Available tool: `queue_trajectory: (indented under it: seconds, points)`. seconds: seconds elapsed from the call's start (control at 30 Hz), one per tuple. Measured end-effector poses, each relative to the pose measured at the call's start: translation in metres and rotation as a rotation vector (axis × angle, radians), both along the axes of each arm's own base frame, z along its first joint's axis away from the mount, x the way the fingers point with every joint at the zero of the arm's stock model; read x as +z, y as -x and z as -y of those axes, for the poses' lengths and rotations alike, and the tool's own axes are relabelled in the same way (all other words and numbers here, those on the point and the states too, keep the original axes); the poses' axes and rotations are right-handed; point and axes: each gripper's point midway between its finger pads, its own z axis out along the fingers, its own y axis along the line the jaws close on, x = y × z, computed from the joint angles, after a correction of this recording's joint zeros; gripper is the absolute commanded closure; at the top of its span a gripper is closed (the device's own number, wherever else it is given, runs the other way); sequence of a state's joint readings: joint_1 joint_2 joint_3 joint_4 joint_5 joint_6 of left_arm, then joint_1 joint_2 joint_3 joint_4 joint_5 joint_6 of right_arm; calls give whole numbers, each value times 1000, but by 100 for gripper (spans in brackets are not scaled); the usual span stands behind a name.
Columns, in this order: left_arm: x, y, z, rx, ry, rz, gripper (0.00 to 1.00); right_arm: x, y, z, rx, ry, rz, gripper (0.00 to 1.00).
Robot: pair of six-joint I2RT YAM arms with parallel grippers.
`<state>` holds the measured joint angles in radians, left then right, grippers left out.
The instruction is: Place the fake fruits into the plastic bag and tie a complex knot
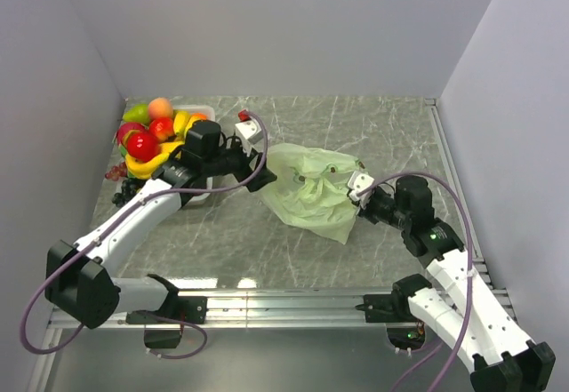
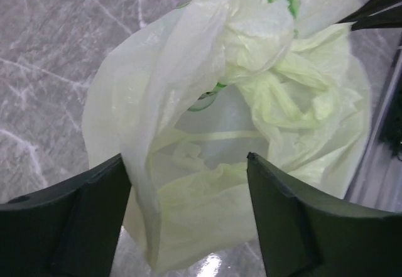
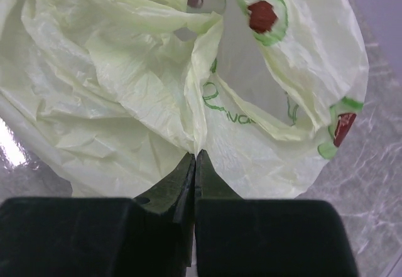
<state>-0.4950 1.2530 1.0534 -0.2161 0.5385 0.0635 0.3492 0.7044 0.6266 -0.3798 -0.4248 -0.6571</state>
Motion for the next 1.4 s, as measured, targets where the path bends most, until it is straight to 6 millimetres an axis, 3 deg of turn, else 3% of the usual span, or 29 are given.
queue_trajectory:
  seconds: [0.1,0.23,0.33,0.4,0.53,0.67,0.77,0.87,1.1,1.23,1.4]
  points:
    - [-10,-9,-1,23,-31,-7,12,4,1,-2,30,5,37,100]
    - [-16,-21,-21,73,-20,-72,10,10,-1,-5,56,8,78,100]
    - [-10,-34,-44,145,29,-118,9,11,-2,-7,82,14,110,100]
    - [-4,-44,-61,211,72,-145,1,6,-1,-9,101,21,119,100]
    - [8,-45,-77,238,146,-214,3,-2,3,-12,142,33,117,100]
    - [17,-21,-51,111,125,-151,13,-1,3,-15,166,31,124,100]
    - [19,21,-22,-40,85,-46,19,-3,3,-16,170,29,116,100]
    - [22,51,2,-171,56,26,22,-3,4,-18,178,25,114,100]
    - [-19,71,41,-300,-31,-31,3,-8,4,-20,185,19,88,100]
    - [-41,85,62,-346,-74,-75,5,-11,2,-21,181,16,71,100]
    - [-67,85,79,-344,-126,-108,10,-11,1,-22,170,-1,42,100]
